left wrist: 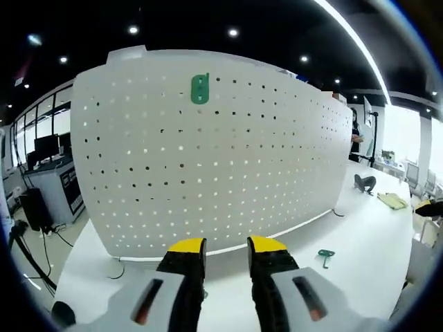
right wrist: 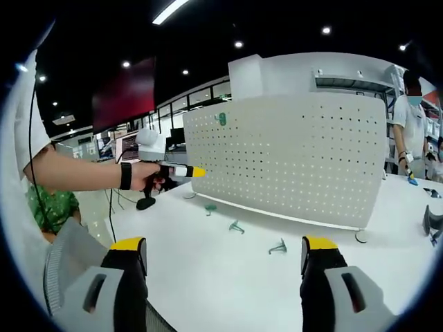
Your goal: Insert the hook assembly into the mounting plate slot until the hook locks in place.
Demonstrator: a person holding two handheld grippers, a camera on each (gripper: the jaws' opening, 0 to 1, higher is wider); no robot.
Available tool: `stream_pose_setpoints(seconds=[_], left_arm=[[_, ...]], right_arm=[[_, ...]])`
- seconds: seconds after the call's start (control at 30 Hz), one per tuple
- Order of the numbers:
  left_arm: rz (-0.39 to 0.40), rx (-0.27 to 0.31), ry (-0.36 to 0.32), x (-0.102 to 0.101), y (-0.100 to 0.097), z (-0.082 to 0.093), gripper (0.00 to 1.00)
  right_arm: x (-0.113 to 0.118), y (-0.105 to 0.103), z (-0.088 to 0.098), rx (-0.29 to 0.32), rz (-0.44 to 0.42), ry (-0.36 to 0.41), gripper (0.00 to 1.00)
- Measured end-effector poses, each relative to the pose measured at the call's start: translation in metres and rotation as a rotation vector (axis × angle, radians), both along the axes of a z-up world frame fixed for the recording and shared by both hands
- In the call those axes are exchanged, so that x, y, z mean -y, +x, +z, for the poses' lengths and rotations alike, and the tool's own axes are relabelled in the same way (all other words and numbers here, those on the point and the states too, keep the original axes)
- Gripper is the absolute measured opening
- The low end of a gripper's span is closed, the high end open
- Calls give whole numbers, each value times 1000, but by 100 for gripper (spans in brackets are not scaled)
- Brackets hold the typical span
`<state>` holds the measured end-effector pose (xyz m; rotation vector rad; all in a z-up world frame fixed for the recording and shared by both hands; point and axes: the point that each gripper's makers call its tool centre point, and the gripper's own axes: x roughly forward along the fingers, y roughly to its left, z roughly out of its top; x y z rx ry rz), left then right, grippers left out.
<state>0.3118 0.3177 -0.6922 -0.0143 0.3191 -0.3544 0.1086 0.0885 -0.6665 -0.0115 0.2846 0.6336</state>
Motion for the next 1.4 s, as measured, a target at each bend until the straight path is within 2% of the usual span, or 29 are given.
stream_pose_setpoints(seconds=[0.27, 0.8, 0.9, 1.4], left_arm=[[15, -86, -10, -3, -12, -35, 26], [54, -201, -73, -6, -21, -77, 26], [80, -220, -127, -9, -21, -84, 26], [121, -271, -148, -14, -16, -108, 26]], right_arm=[[2, -1, -4, -12, -8, 6, 93], [-1, -2, -9, -29, -2, 7, 92], [0, -2, -9, -31, -2, 5, 91], [-3, -7, -13, -55, 15, 4, 90]])
